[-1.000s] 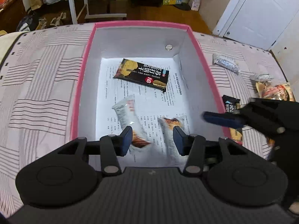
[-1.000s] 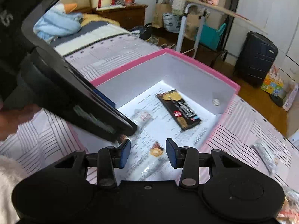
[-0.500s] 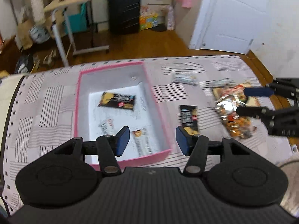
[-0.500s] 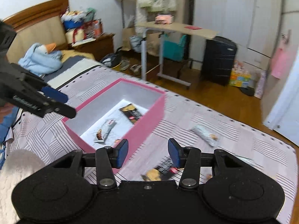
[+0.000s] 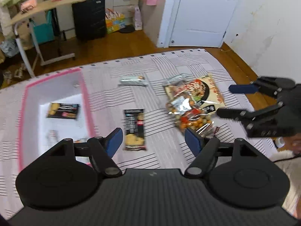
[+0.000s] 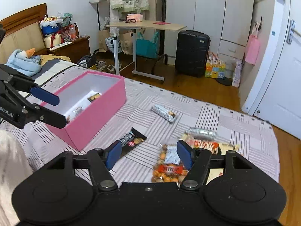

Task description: Organize snacks

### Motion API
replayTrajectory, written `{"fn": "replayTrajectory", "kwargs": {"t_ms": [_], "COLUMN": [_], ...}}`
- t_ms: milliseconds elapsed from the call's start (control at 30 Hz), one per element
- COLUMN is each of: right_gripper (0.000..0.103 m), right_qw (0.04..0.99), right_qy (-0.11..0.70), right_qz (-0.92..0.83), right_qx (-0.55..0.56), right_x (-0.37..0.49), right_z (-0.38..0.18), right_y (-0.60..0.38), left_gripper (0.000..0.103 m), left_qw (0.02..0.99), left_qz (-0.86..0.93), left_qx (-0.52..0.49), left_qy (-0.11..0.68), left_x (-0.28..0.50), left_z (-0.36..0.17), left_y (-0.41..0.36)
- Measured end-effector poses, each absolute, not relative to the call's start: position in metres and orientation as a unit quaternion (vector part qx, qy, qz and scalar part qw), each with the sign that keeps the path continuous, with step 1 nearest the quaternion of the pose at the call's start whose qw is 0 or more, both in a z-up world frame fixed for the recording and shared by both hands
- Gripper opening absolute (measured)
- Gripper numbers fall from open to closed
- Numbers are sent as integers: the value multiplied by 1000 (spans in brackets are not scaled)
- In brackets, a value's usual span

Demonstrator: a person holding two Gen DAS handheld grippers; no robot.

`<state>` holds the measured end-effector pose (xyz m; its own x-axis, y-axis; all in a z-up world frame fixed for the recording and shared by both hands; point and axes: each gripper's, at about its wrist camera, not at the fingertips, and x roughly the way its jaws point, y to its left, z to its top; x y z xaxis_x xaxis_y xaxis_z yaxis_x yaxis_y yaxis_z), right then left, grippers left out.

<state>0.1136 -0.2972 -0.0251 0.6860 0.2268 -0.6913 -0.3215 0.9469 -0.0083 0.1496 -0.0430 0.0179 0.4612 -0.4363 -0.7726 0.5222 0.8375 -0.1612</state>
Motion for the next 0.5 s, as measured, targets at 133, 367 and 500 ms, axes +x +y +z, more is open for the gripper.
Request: {"fn": "replayTrajectory", "kwargs": {"t_ms": [133, 367, 500], "right_gripper": [77, 88, 88], "right_qw": [915, 918, 913], "right_qy": [376, 377, 393], "right_qz": [117, 100, 97], "right_qx": [-90, -64, -60], "right_x": [128, 147, 152], "right_z": [-61, -106, -123], "right_y": [-306, -324, -326], "left_gripper": [73, 73, 79], "left_qw": [847, 838, 834], "left_qz": [-293, -282, -277], "left_qx": [32, -27, -72], "left_qy": [442, 467, 472], "left_x": [170, 210, 221], "left_z": [-12, -63, -90], "left_y": [-70, -96, -106]}}
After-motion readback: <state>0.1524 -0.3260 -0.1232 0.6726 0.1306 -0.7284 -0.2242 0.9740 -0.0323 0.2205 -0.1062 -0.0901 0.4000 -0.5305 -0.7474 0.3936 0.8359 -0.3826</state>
